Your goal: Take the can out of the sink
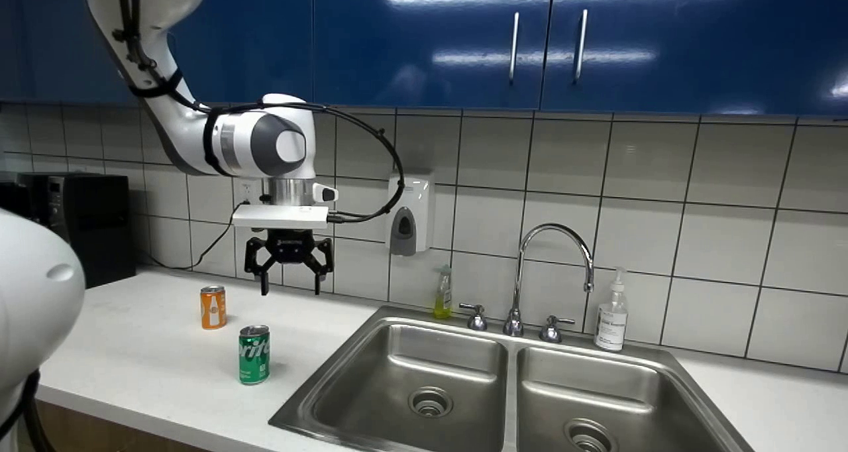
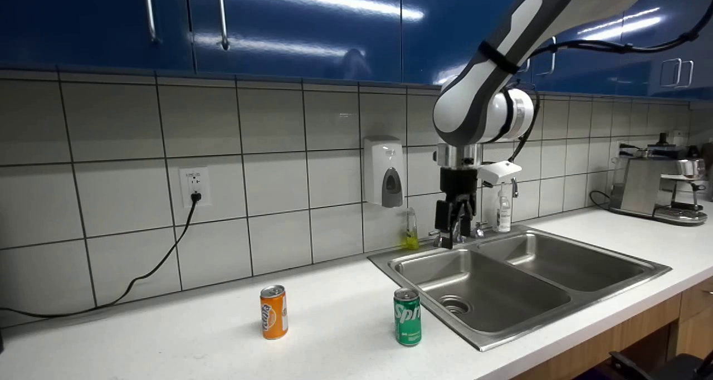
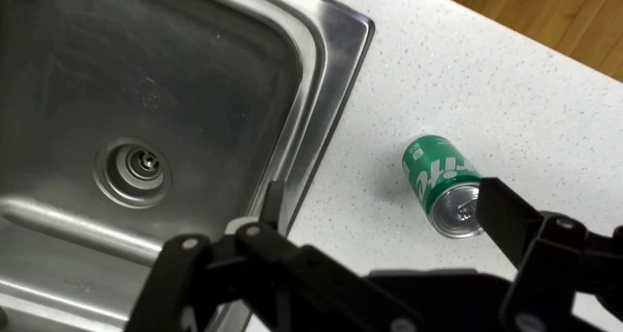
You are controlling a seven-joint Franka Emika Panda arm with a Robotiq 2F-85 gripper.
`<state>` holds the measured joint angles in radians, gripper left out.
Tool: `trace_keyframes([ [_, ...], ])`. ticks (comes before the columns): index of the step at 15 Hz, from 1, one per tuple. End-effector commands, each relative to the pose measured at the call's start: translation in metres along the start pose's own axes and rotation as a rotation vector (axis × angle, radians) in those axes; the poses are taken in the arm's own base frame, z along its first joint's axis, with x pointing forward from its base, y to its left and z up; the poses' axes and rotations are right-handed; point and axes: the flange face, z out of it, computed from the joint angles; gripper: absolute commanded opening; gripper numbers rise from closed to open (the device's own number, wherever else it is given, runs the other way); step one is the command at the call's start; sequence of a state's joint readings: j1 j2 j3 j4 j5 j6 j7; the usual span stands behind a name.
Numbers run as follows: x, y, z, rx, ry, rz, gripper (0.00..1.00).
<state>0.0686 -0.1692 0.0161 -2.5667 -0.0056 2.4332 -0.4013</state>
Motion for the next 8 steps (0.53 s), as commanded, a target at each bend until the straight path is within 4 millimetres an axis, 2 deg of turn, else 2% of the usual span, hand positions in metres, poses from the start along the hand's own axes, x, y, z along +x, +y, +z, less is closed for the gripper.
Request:
trace_keyframes([
  [1, -0.043, 0.014, -0.028, 0.014, -0.033, 0.085, 1.0],
  [7, -0.107, 0.035, -0.062, 0.056, -0.106, 0.176, 1.0],
  [8, -0.082, 0.036, -0.046, 0.065, -0.095, 0.149, 1.0],
])
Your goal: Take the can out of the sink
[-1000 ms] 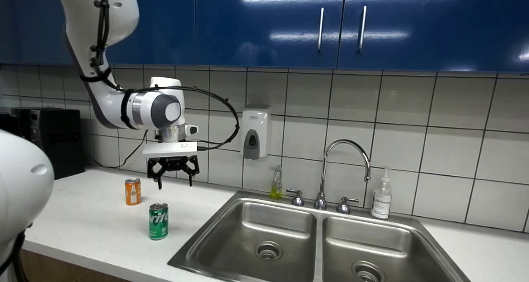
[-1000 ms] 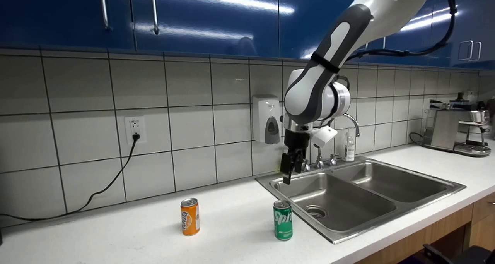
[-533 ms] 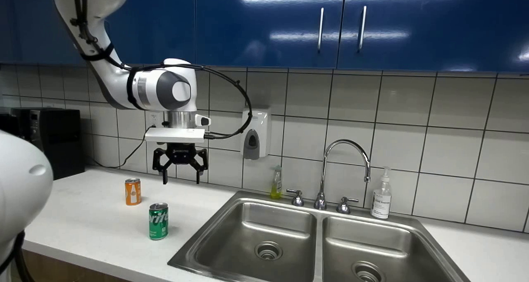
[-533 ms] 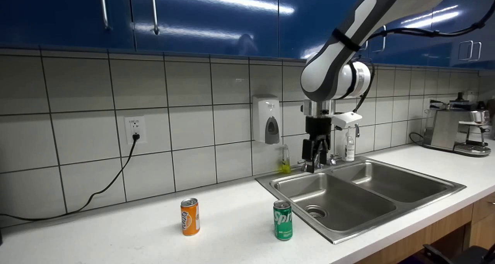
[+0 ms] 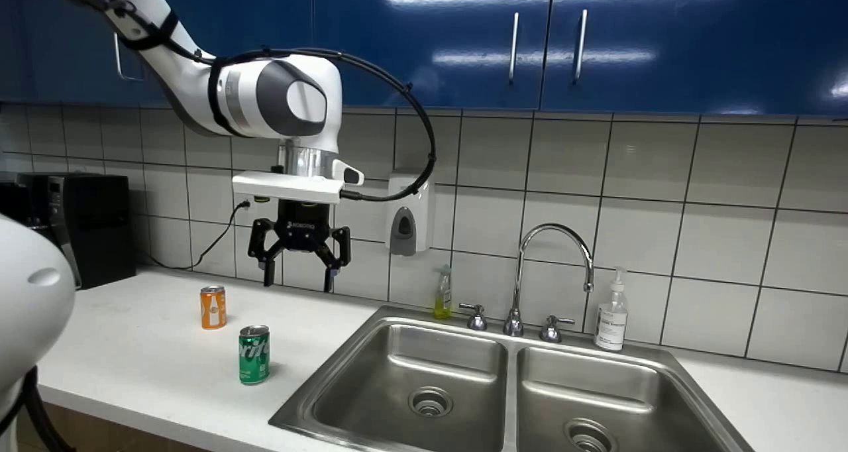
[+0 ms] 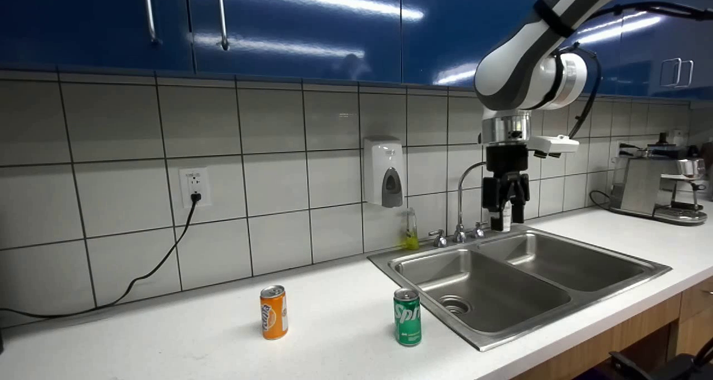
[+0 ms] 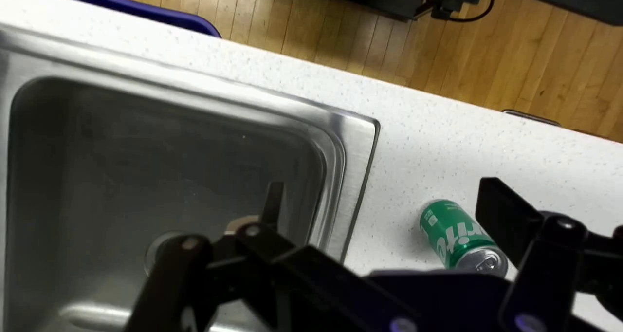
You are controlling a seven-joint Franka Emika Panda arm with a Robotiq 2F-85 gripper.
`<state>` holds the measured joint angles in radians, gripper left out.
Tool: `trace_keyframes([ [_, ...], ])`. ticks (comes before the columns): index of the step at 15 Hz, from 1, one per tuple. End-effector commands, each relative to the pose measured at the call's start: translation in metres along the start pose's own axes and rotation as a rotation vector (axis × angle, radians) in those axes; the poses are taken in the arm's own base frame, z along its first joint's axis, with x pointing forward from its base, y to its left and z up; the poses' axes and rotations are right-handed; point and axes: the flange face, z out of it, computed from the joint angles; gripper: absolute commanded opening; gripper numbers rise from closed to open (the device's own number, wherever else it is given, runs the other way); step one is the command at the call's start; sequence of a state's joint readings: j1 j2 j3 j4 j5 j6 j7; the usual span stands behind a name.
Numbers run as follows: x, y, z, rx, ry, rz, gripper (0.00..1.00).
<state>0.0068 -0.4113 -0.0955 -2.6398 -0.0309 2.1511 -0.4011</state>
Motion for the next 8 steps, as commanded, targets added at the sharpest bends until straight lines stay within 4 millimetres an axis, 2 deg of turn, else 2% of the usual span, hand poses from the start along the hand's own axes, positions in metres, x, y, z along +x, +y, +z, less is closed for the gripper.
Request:
trace_keyframes([
  [1, -0.008, 0.003, -0.005, 0.004, -0.006, 0.011, 1.0],
  [3, -0.017, 0.004, -0.011, 0.007, 0.001, 0.022, 1.0],
  [8, -0.019, 0.003, -0.009, 0.008, -0.002, 0.021, 1.0],
])
